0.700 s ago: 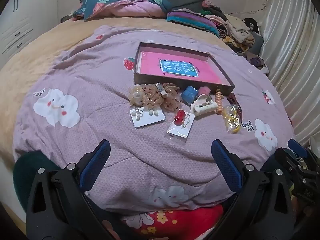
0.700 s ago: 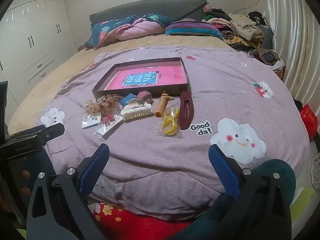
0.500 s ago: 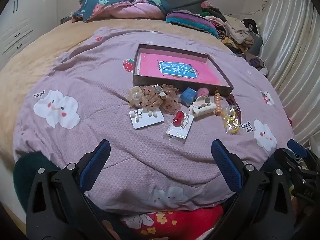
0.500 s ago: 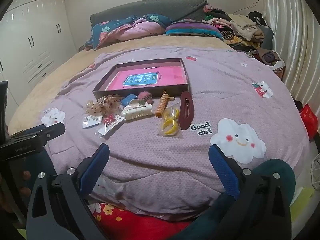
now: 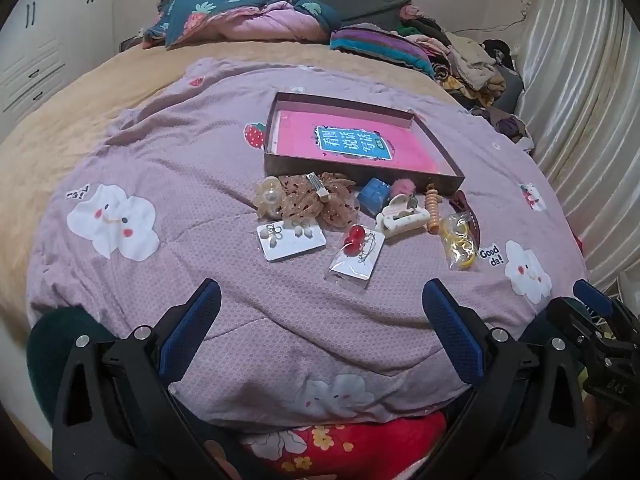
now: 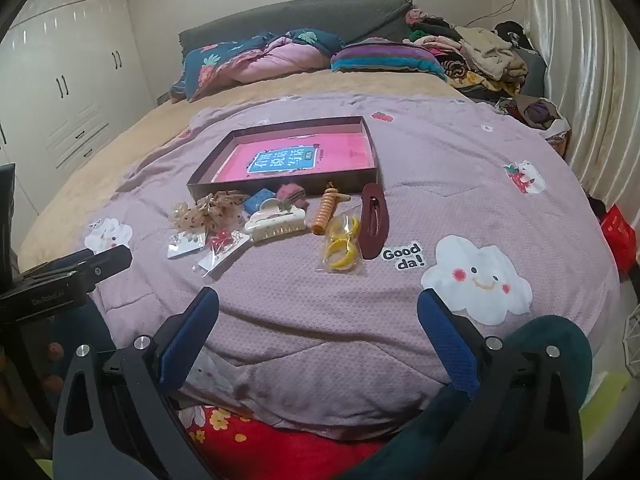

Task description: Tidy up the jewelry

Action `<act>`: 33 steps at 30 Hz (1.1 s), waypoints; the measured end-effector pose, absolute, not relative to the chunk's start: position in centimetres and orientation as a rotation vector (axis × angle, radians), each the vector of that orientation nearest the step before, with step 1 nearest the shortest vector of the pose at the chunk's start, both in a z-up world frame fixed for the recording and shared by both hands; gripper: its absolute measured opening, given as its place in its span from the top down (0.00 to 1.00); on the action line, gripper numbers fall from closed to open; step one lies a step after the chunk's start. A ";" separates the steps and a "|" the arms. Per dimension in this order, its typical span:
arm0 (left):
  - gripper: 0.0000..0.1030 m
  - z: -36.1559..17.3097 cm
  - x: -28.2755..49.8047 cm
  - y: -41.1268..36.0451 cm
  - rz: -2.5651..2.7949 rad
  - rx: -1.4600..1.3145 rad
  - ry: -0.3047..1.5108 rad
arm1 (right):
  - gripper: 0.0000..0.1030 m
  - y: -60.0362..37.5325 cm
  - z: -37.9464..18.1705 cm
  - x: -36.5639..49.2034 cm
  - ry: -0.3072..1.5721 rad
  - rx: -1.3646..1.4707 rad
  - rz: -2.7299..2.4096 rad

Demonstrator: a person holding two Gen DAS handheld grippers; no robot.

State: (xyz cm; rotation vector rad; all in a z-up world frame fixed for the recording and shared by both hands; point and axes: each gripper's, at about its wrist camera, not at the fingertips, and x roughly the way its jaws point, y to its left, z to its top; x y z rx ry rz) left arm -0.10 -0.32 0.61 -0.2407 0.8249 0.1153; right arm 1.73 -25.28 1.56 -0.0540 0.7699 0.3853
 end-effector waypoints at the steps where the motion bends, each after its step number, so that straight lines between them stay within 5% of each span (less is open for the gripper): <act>1: 0.08 0.6 -0.1 -0.3 0.116 -0.241 0.824 | 0.04 -25.3 1.6 1.7 0.770 -0.053 0.385; 33: 0.08 1.1 -0.2 -0.7 0.113 -0.237 0.812 | 0.04 -25.3 2.1 1.5 0.758 -0.042 0.396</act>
